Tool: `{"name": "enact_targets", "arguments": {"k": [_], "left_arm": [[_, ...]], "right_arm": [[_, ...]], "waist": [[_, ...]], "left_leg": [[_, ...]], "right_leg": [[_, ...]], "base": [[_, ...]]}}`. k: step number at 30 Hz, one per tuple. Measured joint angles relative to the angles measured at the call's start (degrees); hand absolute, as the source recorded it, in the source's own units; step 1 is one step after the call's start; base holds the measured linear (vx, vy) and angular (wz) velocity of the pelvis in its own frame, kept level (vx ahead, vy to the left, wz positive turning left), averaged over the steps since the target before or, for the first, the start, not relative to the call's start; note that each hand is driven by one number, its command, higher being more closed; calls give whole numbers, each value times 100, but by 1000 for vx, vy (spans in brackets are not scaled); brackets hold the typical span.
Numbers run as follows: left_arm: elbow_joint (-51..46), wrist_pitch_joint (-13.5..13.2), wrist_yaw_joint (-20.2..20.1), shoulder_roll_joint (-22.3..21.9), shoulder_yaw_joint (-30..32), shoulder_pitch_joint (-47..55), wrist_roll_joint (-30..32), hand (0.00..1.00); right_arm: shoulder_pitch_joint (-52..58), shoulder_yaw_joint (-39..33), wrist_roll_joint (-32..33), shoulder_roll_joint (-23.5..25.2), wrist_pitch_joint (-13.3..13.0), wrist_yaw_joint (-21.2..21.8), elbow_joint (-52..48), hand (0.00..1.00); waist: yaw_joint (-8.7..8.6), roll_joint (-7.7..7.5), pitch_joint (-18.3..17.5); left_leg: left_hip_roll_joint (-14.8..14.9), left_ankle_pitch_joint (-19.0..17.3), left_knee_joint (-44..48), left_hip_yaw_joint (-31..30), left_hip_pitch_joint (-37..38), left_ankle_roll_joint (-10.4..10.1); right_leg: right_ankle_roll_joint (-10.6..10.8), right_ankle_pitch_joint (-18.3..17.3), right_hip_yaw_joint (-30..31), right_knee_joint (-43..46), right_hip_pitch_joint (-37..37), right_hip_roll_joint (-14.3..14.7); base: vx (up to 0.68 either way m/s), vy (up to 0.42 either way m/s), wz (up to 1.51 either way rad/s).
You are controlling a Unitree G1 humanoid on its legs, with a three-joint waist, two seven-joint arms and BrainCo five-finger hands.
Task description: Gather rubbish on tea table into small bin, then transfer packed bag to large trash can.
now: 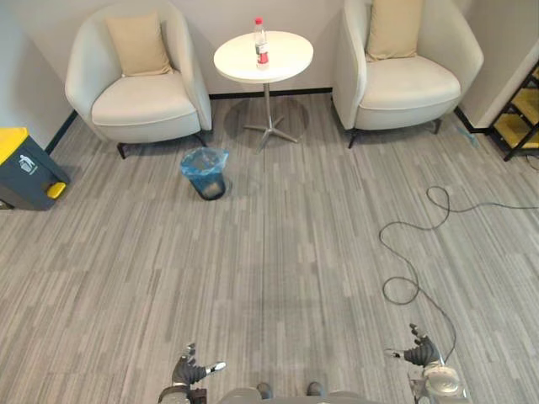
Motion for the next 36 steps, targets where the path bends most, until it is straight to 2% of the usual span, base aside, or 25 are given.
{"name": "enact_targets", "arguments": {"k": [3,5,7,8,11,13,14,15,16,17,18,19,21,22,23,24,26,27,29,30,31,32,33,35,36], "left_arm": [[-209,3,5,-6,133,12,-51,0],[-423,2,20,64,201,22,-142,0],[-430,18,34,129,205,49,-229,0],[-456,34,76,197,205,82,-243,0],[-509,34,145,267,315,83,-399,0],[-511,33,165,268,369,-63,-455,0],[-507,34,227,261,368,-224,-455,0],[-500,33,250,225,356,-338,-452,0],[-493,33,248,203,347,-403,-452,0],[-485,27,236,140,310,-512,-439,0],[-479,27,244,104,294,-524,-439,0],[-472,27,245,88,289,-533,-439,0],[-457,37,237,65,196,-597,-438,0],[-463,40,233,75,162,-640,-433,0],[-463,56,233,81,161,-652,-433,0],[-472,92,234,90,159,-676,-433,0],[-728,125,235,81,116,-681,-439,0],[-811,123,237,78,117,-681,-440,0],[-903,124,243,75,181,-635,-444,0],[-904,126,252,74,222,-540,-449,0],[-886,128,257,98,237,-398,-453,0],[-861,136,262,126,241,-459,-452,0],[-882,140,264,197,318,-589,-452,0],[-957,141,254,82,398,-681,-451,0],[-950,144,253,86,397,-672,-452,0]], "right_arm": [[-173,-83,133,87,32,-62,1,0],[-194,-71,154,163,48,-141,0,0],[-234,-63,167,221,100,-155,-2,0],[-215,-40,202,291,125,-154,-1,0],[-227,59,241,305,142,-154,-5,0],[-238,94,331,305,142,-158,-37,0],[-228,97,335,298,142,-162,-119,0],[-235,97,338,270,143,-168,-178,0],[-248,96,339,255,141,-169,-215,0],[-360,90,344,221,140,-182,-249,0],[-433,104,375,229,139,-182,-290,0],[-455,115,377,243,138,-180,-309,0],[-527,258,414,264,130,-191,-324,0],[-556,361,462,312,134,-260,-312,0],[-607,395,537,355,131,-296,-312,0],[-659,408,631,409,119,-318,-313,0],[-717,413,756,390,66,-413,-314,0],[-761,424,777,354,67,-410,-306,0],[-949,400,776,302,83,-412,-212,0],[-969,400,775,326,90,-410,-206,0],[-929,418,776,344,94,-419,-182,0],[-949,427,774,431,100,-421,-137,0],[-940,428,770,487,97,-414,-160,0],[-959,400,769,468,95,-425,-138,0],[-958,404,769,494,92,-424,-126,0]], "waist": [[43,-5,48],[136,-140,145],[158,-189,215],[137,-244,242],[96,-231,376],[11,-194,438],[-67,-193,504],[-117,-205,526],[-119,-205,533],[-112,-128,586],[-162,-85,589],[-175,-52,604],[-87,29,687],[32,94,751],[86,35,806],[178,-98,876],[320,-371,895],[372,-380,897],[600,-374,911],[659,-337,894],[791,-262,837],[840,-442,866],[775,-663,838],[760,-730,838],[753,-730,838]], "left_leg": [[51,-317,429,117,-239,81],[-1,-750,929,240,-316,172],[-13,-1137,1244,254,-264,294],[-19,-1283,1312,254,-133,292],[197,-1532,1282,197,230,182],[385,-1579,1160,-28,375,59],[500,-1558,931,-221,562,20],[617,-1469,717,-428,749,-141],[699,-1431,703,-502,800,-212],[824,-1265,890,-691,754,-439],[867,-1111,1457,-804,649,-459],[914,-969,1984,-813,490,-461],[1368,225,4432,-696,-602,-500],[1599,-46,5706,-506,-1214,-210],[1605,-182,6126,-411,-1481,-78],[1529,-320,6287,-185,-1802,56],[1162,-561,5418,525,-2705,69],[1072,-560,5003,639,-2911,68],[619,-361,3041,789,-3318,9],[394,215,1690,722,-3237,63],[347,1381,1077,488,-3080,460],[245,1340,1238,504,-3090,680],[87,1112,1456,563,-3179,709],[70,132,2620,522,-3336,897],[72,-102,2799,499,-3247,896]], "right_leg": [[222,-442,41,655,-373,-20],[672,-1104,-258,2279,-1040,-310],[665,-1164,-701,3841,-1684,-640],[558,-1268,-842,4397,-1986,-826],[427,-1281,-1266,3969,-2600,-1110],[498,-965,-1301,3180,-2875,-1088],[532,-382,-1245,2353,-2995,-1078],[558,516,-1202,1960,-2924,-1024],[274,724,-1155,2034,-2889,-980],[79,198,-1188,2772,-3030,-1012],[4,-324,-1310,3237,-2976,-1059],[-27,-541,-1388,3307,-2832,-1042],[-137,-892,-1644,2836,-1982,-716],[-169,-900,-1658,2322,-1358,-456],[-171,-898,-1667,2045,-1012,-389],[-168,-896,-1682,1656,-525,-370],[-110,-858,-1706,745,407,-387],[-109,-858,-1683,619,537,-378],[-57,-889,-1439,367,899,-379],[112,-991,-1264,319,1169,-357],[300,-1121,-1001,292,1479,-251],[344,-1150,-932,277,1557,-376],[261,-1038,-935,292,1542,-529],[574,-765,-685,1483,1327,-721],[733,-636,-627,2069,1173,-773]], "base": [[19,27,-18],[23,27,-27],[127,30,-24],[218,27,-8],[381,-20,12],[485,-114,57],[594,-218,93],[622,-255,89],[610,-303,62],[614,-325,45],[609,-313,41],[652,-318,47],[711,-338,32],[622,-266,3],[475,-174,-5],[621,-211,19],[718,-209,14],[660,-72,-36],[668,23,-62],[768,133,-82],[782,152,-77],[767,168,-20],[714,153,31],[758,164,28],[644,153,9]]}}
